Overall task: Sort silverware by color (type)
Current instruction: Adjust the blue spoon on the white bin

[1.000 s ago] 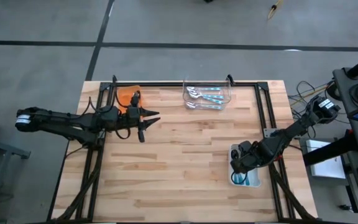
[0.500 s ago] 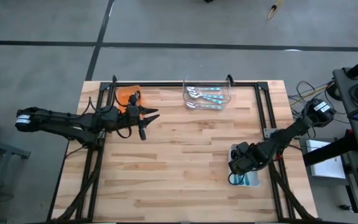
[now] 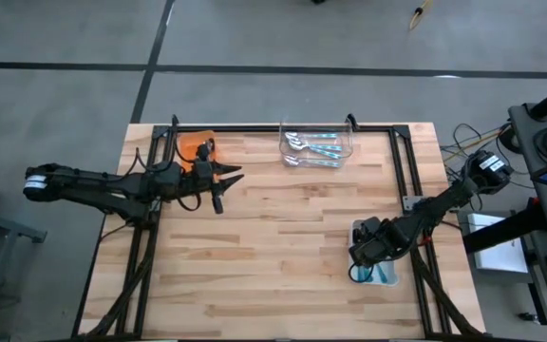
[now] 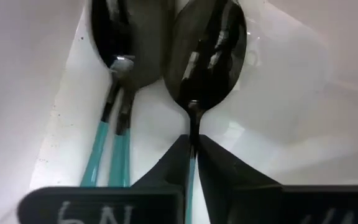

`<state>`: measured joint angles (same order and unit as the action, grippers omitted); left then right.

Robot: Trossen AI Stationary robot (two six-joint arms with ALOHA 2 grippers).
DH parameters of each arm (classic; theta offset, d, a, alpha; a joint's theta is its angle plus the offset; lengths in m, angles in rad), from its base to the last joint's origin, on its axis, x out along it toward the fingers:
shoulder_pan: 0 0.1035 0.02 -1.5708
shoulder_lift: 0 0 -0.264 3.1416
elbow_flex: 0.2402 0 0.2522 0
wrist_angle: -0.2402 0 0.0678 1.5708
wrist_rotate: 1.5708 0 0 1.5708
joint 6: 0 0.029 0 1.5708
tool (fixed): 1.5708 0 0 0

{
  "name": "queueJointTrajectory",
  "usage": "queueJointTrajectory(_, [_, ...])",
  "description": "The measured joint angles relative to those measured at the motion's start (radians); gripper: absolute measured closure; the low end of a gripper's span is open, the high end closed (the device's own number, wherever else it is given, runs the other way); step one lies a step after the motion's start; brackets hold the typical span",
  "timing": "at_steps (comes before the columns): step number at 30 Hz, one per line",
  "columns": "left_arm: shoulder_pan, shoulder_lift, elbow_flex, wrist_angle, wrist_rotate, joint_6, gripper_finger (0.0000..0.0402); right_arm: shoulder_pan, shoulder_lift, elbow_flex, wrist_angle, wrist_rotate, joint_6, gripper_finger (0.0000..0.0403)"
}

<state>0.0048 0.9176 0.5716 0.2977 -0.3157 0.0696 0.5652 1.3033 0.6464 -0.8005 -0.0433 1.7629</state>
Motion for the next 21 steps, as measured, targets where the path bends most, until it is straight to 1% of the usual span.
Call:
queueJointTrajectory(6, [0.000,0.000,0.000,0.000,0.000,0.000,0.0318,0.000,-0.007,0.005,-0.007,-0.011,0.008,0.0392])
queueJointTrajectory(14, [0.000,0.001,0.000,0.000,0.000,0.000,0.0318,0.000,-0.031,0.070,-0.099,-0.014,0.026,0.0393])
queueJointTrajectory(21, [0.000,0.001,0.000,0.000,0.000,0.000,0.0318,-0.001,-0.035,0.098,-0.070,0.021,0.061,0.0393])
